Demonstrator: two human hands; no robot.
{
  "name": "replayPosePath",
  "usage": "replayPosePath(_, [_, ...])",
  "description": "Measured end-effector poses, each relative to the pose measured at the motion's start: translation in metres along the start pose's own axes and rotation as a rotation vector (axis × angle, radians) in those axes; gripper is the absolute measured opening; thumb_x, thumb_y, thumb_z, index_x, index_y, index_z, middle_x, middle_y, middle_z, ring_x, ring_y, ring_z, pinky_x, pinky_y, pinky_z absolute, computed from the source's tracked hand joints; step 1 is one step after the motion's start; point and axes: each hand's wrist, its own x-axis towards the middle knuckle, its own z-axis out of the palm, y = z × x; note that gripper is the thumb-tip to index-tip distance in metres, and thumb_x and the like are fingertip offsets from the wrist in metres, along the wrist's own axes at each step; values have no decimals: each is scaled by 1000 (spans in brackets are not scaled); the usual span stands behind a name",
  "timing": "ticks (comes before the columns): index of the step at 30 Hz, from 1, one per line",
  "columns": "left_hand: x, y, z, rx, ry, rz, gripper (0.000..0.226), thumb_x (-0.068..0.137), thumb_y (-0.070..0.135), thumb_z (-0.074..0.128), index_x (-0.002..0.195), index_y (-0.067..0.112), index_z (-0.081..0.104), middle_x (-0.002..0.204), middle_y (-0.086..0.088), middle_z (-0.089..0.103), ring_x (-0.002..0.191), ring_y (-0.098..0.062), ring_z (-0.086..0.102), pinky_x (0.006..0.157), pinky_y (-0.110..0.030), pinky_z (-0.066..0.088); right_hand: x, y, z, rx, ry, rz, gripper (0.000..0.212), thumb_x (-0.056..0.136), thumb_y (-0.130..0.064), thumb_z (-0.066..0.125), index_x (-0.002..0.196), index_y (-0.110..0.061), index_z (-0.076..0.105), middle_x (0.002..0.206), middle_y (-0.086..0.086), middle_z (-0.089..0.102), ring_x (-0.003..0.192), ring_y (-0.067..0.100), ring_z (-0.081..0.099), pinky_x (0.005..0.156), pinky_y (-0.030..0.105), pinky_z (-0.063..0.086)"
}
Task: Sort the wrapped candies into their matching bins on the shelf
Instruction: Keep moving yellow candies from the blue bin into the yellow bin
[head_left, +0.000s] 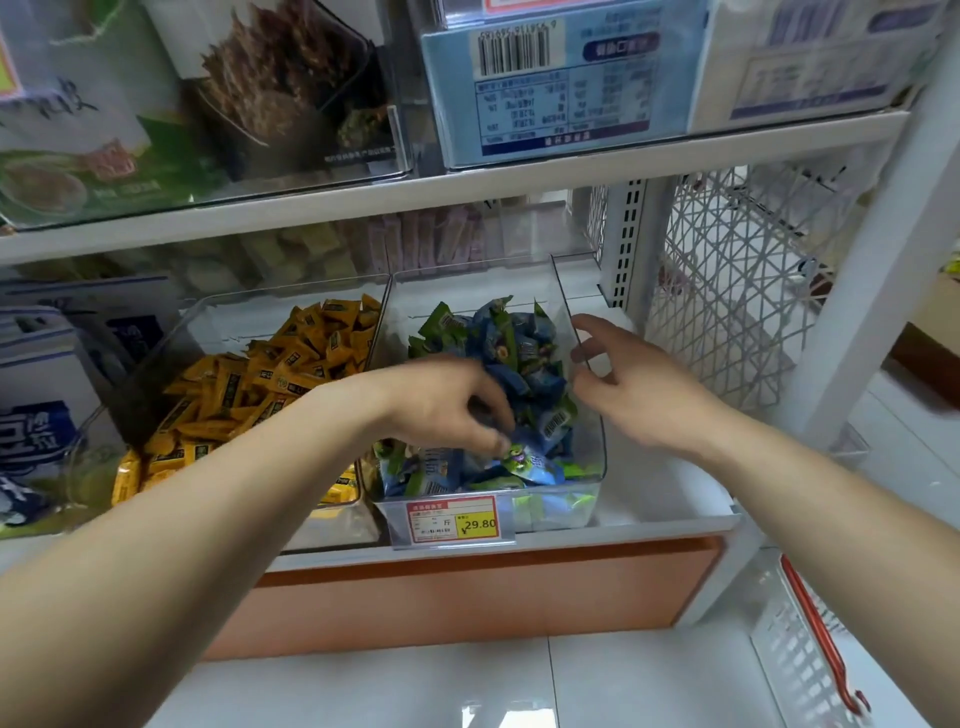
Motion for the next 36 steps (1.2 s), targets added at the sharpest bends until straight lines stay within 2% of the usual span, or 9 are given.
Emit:
replayPosePath(5, [36, 37, 27, -97, 392, 110, 25, 84, 37, 68, 104, 22, 66, 99, 4, 67, 89, -17, 64, 75, -34, 54, -2, -2, -2, 60, 19, -2, 53, 93, -34, 54, 144, -40, 40, 117, -12, 59, 75, 6, 56, 68, 22, 40])
replayPosePath(9, [54, 31, 54, -22, 164, 60, 79, 80, 54, 72, 145, 25, 38, 146, 0, 44, 124, -21, 49, 99, -35, 47, -4, 2, -8, 112, 29, 4, 50, 91, -29, 56, 138, -43, 46, 107, -22, 62, 49, 7, 53, 51, 22, 43])
replayPosePath(13, [48, 13, 42, 98, 28, 134, 48, 87, 42, 69, 132, 36, 52, 125, 7, 62, 103, -17, 58, 78, -28, 43, -5, -5, -9, 1, 15, 12, 48, 86, -42, 52, 134, -48, 44, 115, -17, 62, 57, 8, 59, 62, 32, 51])
replayPosePath(20, [21, -11, 21, 260, -68, 96, 40, 91, 40, 57, 131, 38, 60, 120, 11, 67, 102, -13, 60, 90, -34, 51, -6, -8, -7, -17, 1, 11, 48, 75, -54, 40, 122, -48, 37, 107, -23, 59, 55, 14, 61, 54, 36, 52])
replayPosePath(24, [21, -6, 18, 223, -53, 87, 44, 90, 44, 60, 135, 39, 57, 124, 12, 66, 105, -11, 60, 90, -32, 51, -5, -9, -4, 0, 10, 0, 51, 75, -54, 38, 125, -50, 33, 116, -16, 61, 63, 6, 58, 66, 35, 53])
replayPosePath(27, [20, -1, 9, 106, 84, 144, 40, 86, 56, 61, 120, 36, 69, 116, 13, 66, 103, -8, 60, 90, -31, 50, -2, -5, -4, -6, -5, 25, 72, 75, -59, 39, 146, -47, 33, 122, -18, 57, 75, 2, 59, 71, 29, 50])
replayPosePath(30, [31, 2, -5, 27, 398, 135, 36, 80, 59, 54, 98, 34, 74, 102, 15, 66, 95, -9, 61, 81, -32, 52, -1, -2, -2, 50, 20, 27, 64, 83, -51, 51, 145, -44, 40, 121, -15, 62, 77, 5, 60, 70, 25, 46])
replayPosePath(33, [67, -2, -13, 79, 485, -54, 44, 87, 54, 59, 125, 33, 59, 129, 5, 57, 119, -20, 53, 96, -38, 46, 0, -4, -1, 92, 45, 28, 60, 75, -52, 48, 134, -49, 50, 114, -15, 65, 72, 7, 63, 70, 24, 48])
replayPosePath(36, [95, -5, -9, 47, 227, -154, 80, 86, 67, 57, 151, 30, 32, 154, 1, 40, 137, -25, 42, 108, -39, 37, 0, -5, 0, 76, 52, 61, 67, 76, -51, 49, 142, -46, 45, 112, -18, 63, 63, 1, 59, 64, 20, 47])
